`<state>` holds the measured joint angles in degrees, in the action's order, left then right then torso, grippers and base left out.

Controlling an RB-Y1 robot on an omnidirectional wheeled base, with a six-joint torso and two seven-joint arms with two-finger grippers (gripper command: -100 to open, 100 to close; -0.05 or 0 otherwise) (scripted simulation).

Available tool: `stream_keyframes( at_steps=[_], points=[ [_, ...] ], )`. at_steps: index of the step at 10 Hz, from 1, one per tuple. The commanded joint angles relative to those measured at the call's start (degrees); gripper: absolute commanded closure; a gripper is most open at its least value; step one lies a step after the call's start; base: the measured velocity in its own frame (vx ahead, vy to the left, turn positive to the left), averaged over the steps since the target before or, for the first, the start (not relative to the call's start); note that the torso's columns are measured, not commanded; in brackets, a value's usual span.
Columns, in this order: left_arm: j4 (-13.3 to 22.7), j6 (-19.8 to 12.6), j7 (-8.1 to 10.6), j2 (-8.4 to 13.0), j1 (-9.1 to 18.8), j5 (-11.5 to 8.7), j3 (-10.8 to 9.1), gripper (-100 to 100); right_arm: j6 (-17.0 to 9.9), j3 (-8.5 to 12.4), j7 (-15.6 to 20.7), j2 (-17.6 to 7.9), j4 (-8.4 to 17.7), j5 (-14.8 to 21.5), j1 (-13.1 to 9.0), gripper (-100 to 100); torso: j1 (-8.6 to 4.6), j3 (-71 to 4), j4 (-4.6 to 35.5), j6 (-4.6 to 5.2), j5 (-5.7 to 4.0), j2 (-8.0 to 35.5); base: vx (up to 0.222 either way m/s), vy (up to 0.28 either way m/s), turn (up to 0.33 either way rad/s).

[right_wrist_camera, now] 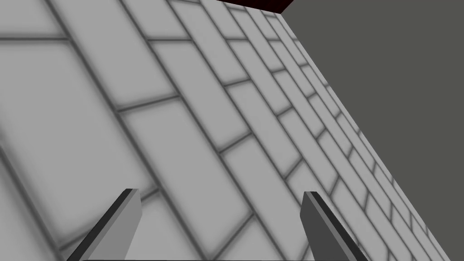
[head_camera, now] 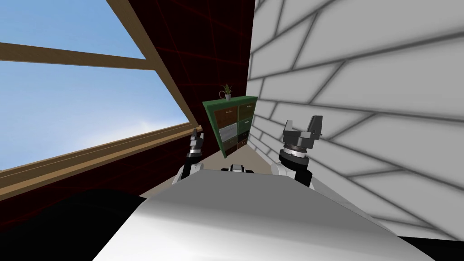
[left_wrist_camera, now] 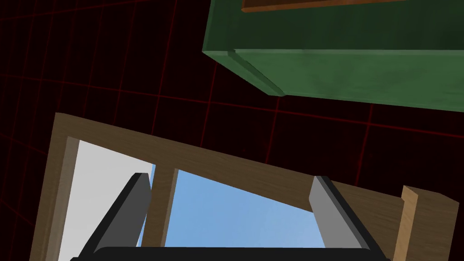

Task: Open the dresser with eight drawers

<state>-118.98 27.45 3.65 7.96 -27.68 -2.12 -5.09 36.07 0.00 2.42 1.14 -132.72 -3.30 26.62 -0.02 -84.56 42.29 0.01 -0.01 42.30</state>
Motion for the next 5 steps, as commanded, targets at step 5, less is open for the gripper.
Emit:
stream_keyframes(
  at_steps=[5],
  points=[
    [8.51,-0.78,-0.33,0.33,2.87,-1.19,-2.07,-100,0.00,0.00,0.00,0.00,0.00,0.00,0.00,0,-0.09,-0.03,-0.02,-0.01,-0.01,-0.06,0.114,-0.134,0.056]
  ],
)
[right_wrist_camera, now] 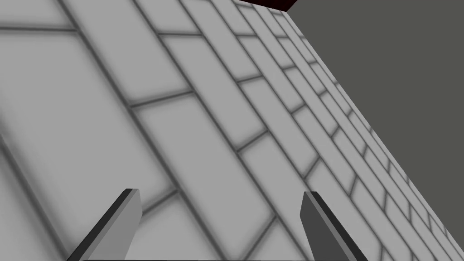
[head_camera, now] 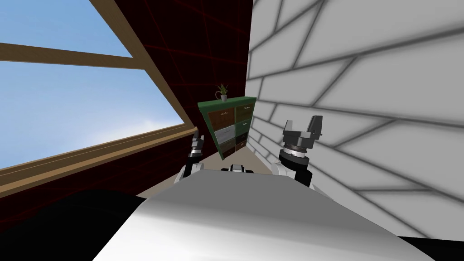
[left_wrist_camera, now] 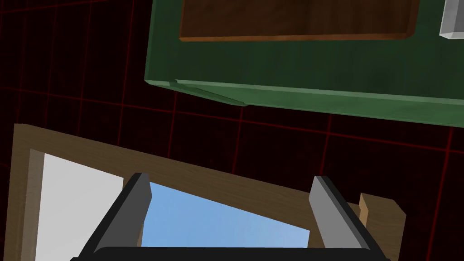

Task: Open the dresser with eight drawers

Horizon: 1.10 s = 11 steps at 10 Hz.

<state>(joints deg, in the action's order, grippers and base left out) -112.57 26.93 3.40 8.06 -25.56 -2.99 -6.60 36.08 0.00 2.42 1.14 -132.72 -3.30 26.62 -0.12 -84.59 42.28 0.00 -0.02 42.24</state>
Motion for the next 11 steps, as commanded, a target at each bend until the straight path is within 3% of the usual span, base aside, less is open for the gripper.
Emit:
stream_keyframes(
  at_steps=[1,5,11],
  points=[
    [3.02,-0.33,-0.12,0.37,1.06,-0.46,-0.78,-100,0.00,0.00,0.00,0.00,0.00,0.00,0.00,0,0.02,0.01,0.00,0.01,-0.02,0.04,0.084,-0.112,0.040],
    [6.70,-0.63,-0.27,1.00,2.28,-0.99,-1.68,-100,0.00,0.01,0.00,-0.01,0.00,0.00,-0.01,0,0.18,0.04,0.02,0.00,0.04,0.07,0.074,-0.087,0.039],
    [15.91,-1.36,-0.67,0.54,5.33,-2.32,-3.97,-100,0.00,0.00,0.00,0.00,0.00,0.00,0.00,0,0.13,-0.02,-0.01,-0.01,0.03,-0.03,0.121,-0.155,0.068]
  ],
)
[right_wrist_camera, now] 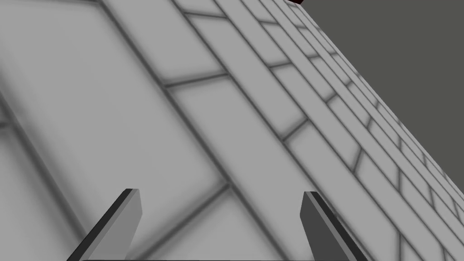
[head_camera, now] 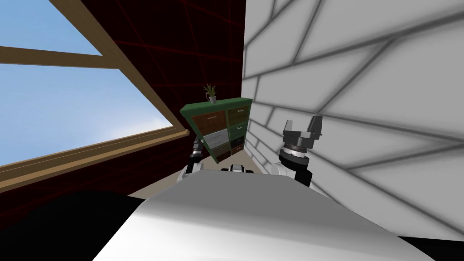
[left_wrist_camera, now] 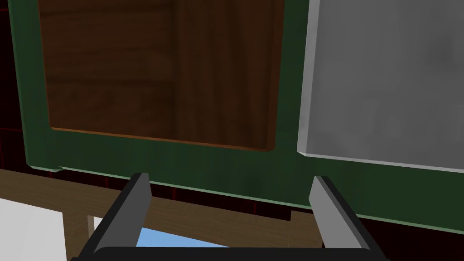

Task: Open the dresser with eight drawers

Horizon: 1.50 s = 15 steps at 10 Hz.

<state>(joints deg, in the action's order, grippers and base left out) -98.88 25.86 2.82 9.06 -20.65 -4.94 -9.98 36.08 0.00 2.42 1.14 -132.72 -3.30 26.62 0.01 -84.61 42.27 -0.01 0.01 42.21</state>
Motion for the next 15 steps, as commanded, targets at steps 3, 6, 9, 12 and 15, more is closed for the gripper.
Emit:
stream_keyframes(
  at_steps=[3,6,9,12,15],
  points=[
    [7.11,-0.68,-0.30,-2.23,2.05,-1.08,-1.81,-100,0.00,0.00,0.00,0.00,0.00,0.00,-0.01,0,0.03,0.10,0.04,0.01,0.00,0.18,0.119,-0.174,0.073],
    [10.00,-0.91,-0.42,-5.18,3.01,-1.50,-2.53,-100,0.00,0.00,0.00,-0.01,0.00,0.00,-0.01,0,0.26,0.12,0.05,0.01,0.06,0.22,0.071,-0.115,0.041],
    [11.62,-1.04,-0.49,-9.39,3.55,-1.74,-2.94,-100,0.00,0.00,0.00,-0.01,0.00,0.00,-0.01,0,0.00,0.02,0.01,0.01,-0.02,0.05,0.069,-0.092,0.030],
    [10.53,-1.74,-0.58,-8.64,3.51,-1.72,-2.99,-100,0.00,0.01,0.00,-0.02,0.00,0.00,-0.01,0,0.18,0.04,0.02,0.01,0.04,0.06,0.045,-0.008,-0.003],
    [9.27,-2.35,-0.52,-8.70,2.80,-1.70,-2.77,100,-0.01,0.00,0.00,-0.01,0.01,0.00,-0.03,0,-0.03,0.14,-0.16,0.06,0.19,0.16,-0.056,-0.037,0.007]
  ],
)
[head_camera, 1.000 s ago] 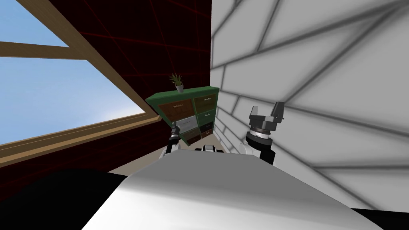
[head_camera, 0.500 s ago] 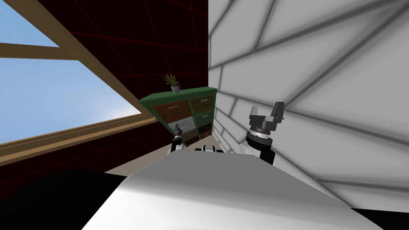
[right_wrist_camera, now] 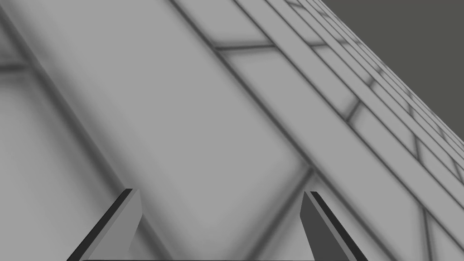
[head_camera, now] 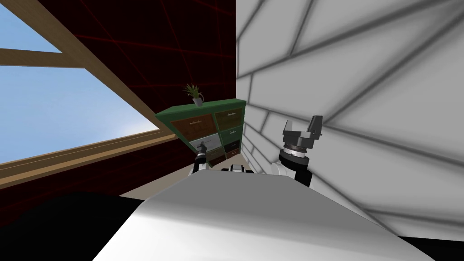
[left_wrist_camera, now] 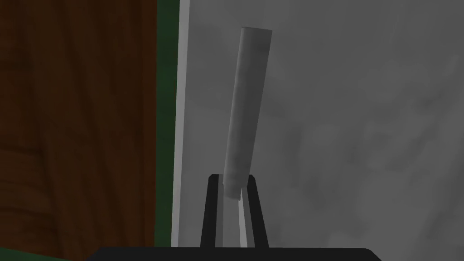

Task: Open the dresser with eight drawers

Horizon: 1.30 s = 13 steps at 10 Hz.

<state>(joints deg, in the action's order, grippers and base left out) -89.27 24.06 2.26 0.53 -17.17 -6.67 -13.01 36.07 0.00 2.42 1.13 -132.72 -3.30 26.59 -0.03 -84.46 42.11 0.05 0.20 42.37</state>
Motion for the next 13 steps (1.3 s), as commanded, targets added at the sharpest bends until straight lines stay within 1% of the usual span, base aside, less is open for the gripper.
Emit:
stream_keyframes(
  at_steps=[1,3,4,5,7,8,10,13],
  points=[
    [-0.89,-0.74,0.06,-0.22,-1.04,0.04,0.38,100,0.00,0.00,0.00,0.00,0.00,0.00,-0.01,0,-0.06,0.03,0.05,0.00,-0.03,0.09,-0.202,-0.088,0.001],
    [-2.01,-1.10,0.11,-0.31,-1.76,0.06,0.62,100,0.00,-0.01,0.00,0.01,0.01,0.00,-0.02,0,0.09,-0.02,0.13,-0.10,-0.11,0.02,-0.191,-0.109,0.000],
    [-1.69,-0.93,0.11,-0.22,-1.45,0.06,0.55,100,0.00,-0.01,0.00,0.01,0.00,0.00,-0.01,0,0.07,-0.11,0.15,-0.10,-0.16,-0.11,-0.086,-0.059,0.004],
    [-2.03,-1.16,0.08,-0.38,-2.15,0.16,0.88,100,0.00,0.00,0.00,0.00,0.00,0.00,0.00,0,0.21,-0.29,0.18,-0.08,-0.22,-0.38,-0.107,-0.066,0.011],
    [-2.36,-1.21,0.06,-0.45,-2.55,0.22,1.08,100,0.00,-0.01,0.00,0.01,0.00,0.00,-0.01,0,-0.06,-0.06,0.08,-0.02,-0.11,-0.04,-0.160,-0.109,0.020],
    [-5.45,-3.42,0.25,-0.12,-2.98,-0.09,0.58,-100,0.00,-0.01,0.00,0.01,0.00,0.00,-0.01,0,-0.07,-0.05,0.08,0.03,-0.10,-0.05,-0.081,-0.065,-0.004],
    [-8.29,-5.82,0.41,0.08,-3.55,-0.34,0.28,-100,0.00,0.00,0.00,0.00,0.00,0.00,0.01,0,0.40,-0.41,-0.03,0.01,-0.03,-0.66,0.011,-0.005,-0.010],
    [-12.55,-9.40,0.65,0.38,-4.41,-0.73,-0.17,-100,0.00,0.01,0.00,-0.01,0.00,0.00,0.02,0,0.03,-0.12,0.17,-0.05,-0.20,-0.10,0.021,0.002,-0.007]
  ],
)
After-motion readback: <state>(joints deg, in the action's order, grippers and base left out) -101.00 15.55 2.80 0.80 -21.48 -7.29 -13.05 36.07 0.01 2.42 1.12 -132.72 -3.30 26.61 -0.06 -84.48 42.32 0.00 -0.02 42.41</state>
